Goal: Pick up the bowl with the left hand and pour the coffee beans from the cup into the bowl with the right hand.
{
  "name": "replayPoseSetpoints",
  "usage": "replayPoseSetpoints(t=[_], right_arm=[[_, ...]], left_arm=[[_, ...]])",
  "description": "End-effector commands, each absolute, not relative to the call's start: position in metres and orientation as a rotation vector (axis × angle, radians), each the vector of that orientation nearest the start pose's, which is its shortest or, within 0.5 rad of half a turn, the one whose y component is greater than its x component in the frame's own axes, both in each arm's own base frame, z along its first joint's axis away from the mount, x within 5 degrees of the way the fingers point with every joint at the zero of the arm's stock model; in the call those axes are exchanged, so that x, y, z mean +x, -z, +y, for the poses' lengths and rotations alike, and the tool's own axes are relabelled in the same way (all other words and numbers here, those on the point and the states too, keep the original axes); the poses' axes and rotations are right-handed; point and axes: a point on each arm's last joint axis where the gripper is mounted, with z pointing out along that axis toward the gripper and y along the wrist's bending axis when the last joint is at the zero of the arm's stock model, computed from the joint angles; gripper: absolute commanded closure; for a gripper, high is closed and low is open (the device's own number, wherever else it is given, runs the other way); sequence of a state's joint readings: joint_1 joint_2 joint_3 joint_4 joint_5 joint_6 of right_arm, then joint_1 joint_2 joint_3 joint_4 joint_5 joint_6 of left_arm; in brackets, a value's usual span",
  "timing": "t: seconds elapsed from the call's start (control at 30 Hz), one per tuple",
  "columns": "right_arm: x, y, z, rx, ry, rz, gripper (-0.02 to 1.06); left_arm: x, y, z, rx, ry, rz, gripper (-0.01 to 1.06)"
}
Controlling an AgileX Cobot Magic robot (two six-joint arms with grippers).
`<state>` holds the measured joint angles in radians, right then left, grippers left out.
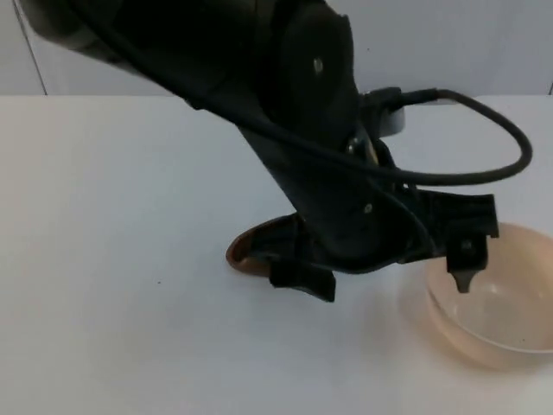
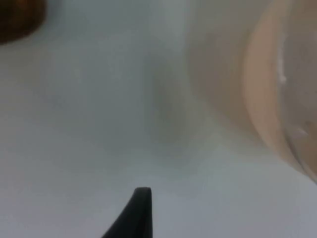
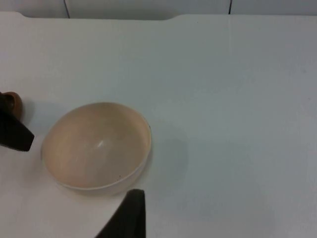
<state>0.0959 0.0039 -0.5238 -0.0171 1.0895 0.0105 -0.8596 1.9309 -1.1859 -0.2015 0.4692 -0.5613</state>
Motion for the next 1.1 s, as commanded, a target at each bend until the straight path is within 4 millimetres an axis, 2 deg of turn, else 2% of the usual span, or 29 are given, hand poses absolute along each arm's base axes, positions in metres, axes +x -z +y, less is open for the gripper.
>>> replayPoseSetpoints(t=[0.0,0.2,0.43,0.8,1.07], right_arm=[[-0.007,-0.280,-0.003,-0.085,-0.033,2.045,-0.01],[-0.007,-0.280,-0.003,-0.085,-0.033,2.045,-0.01],[-0.007,-0.280,-0.003,-0.085,-0.033,2.045,-0.01],[-0.007,-0.280,-0.003,-0.085,-0.033,2.045,-0.01],[-0.007,-0.280,-0.003,-0.085,-0.033,2.045,-0.01]], left_arm=[[0.253,-0.154,-0.300,0.133,0.511,2.826,0.06],[0.267,-0.148,-0.313,0.122,0.426,2.860,0.07],[0.277,-0.139,-0.325,0.072,0.462,2.839,0.07],[0.282,-0.117,-0.326,0.035,0.465,2.851,0.07],[0.285,-0.117,-0.325,0.038,0.469,2.837,0.12]])
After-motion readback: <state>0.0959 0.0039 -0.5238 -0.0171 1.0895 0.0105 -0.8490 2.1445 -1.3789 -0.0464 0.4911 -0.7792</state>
